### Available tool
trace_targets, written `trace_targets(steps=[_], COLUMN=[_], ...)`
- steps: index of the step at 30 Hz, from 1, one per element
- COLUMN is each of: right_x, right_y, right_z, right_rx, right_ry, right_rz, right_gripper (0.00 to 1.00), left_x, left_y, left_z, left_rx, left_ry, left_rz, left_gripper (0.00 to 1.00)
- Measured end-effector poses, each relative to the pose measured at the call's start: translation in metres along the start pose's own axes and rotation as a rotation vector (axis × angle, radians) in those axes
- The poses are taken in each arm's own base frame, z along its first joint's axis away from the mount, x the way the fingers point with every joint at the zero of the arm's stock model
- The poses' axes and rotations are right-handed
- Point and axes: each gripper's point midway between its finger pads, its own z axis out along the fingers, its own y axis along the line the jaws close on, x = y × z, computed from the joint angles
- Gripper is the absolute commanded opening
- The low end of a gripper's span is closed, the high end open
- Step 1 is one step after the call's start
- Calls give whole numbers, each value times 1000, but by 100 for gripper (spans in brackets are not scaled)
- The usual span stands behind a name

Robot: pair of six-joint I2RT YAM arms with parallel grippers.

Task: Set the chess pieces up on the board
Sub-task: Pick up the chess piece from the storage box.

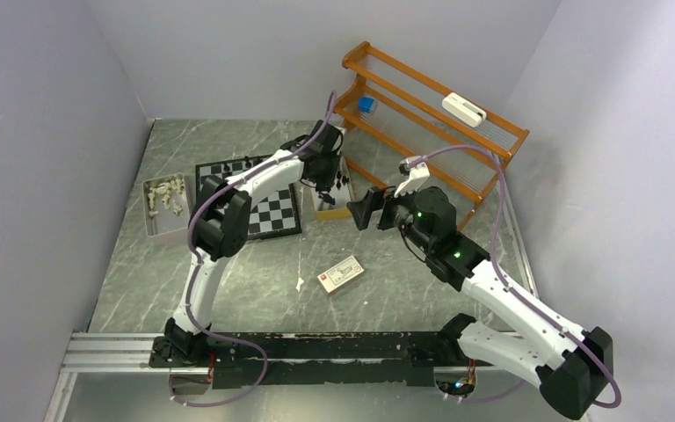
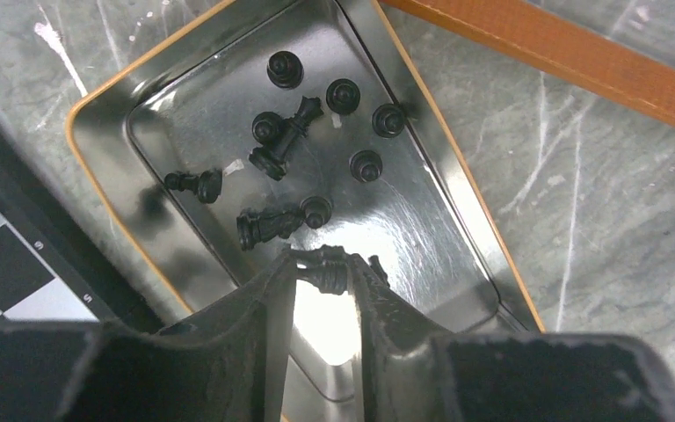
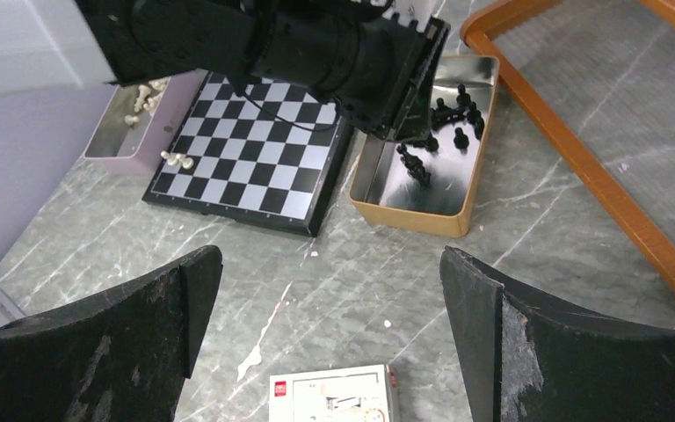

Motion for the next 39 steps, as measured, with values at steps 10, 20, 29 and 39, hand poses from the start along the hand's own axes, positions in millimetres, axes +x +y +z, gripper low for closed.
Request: trace_targets(steps=[10, 20, 29, 39], right_x=[-9, -8, -8, -8], right_y=[-2, -4, -5, -5], right_z=[-4, -4, -4, -4], right_rx=[11, 16, 21, 24], right_ry=[-44, -51, -53, -55], right_rz=[-5, -7, -8, -7], right_gripper=[100, 100, 100, 100], left_x=[15, 7, 3, 8], left_y=[1, 1, 0, 2], left_z=[27, 29, 34, 39], left_rx=[-8, -10, -13, -22], left_ry=[33, 1, -11, 2], left_rz=[3, 3, 3, 9], left_gripper=[28, 26, 25, 13])
